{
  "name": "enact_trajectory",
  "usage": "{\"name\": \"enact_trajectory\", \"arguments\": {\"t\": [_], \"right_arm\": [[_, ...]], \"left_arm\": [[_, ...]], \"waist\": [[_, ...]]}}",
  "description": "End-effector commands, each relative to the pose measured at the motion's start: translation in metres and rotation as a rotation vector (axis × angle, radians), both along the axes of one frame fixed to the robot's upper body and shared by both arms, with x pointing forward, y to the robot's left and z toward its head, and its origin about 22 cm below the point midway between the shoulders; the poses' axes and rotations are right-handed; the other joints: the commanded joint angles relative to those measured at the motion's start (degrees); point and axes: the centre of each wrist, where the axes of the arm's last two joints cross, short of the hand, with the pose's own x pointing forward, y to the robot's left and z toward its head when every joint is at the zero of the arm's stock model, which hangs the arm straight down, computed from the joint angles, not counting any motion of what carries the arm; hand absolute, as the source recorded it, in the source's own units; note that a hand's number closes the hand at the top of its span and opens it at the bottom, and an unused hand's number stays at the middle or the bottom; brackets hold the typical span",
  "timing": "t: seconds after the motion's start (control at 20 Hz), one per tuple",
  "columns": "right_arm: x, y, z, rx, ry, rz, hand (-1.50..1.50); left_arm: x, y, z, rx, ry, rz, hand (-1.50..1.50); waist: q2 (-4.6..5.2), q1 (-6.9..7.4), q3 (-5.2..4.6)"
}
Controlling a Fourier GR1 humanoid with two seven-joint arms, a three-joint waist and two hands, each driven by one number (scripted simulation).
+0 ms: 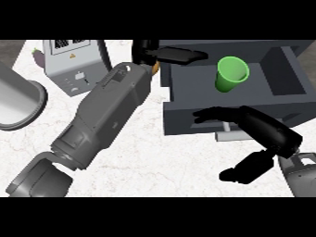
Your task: Pick up the cup, place it into the drawer and close the drawer
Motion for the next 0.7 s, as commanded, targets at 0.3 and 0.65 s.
{"name": "enact_trajectory", "arguments": {"t": [0.3, 0.65], "right_arm": [[0.028, -0.004, -0.109, -0.265, 0.071, -0.052, -1.50], [0.086, -0.006, -0.127, -0.275, 0.071, -0.154, 1.50]], "left_arm": [[-0.009, 0.027, -0.033, -0.097, -0.001, -0.007, -1.50], [-0.008, 0.059, -0.035, -0.105, -0.002, -0.020, -1.50]], "waist": [[-0.64, 5.61, 0.03], [-0.07, 8.63, 0.14]]}}
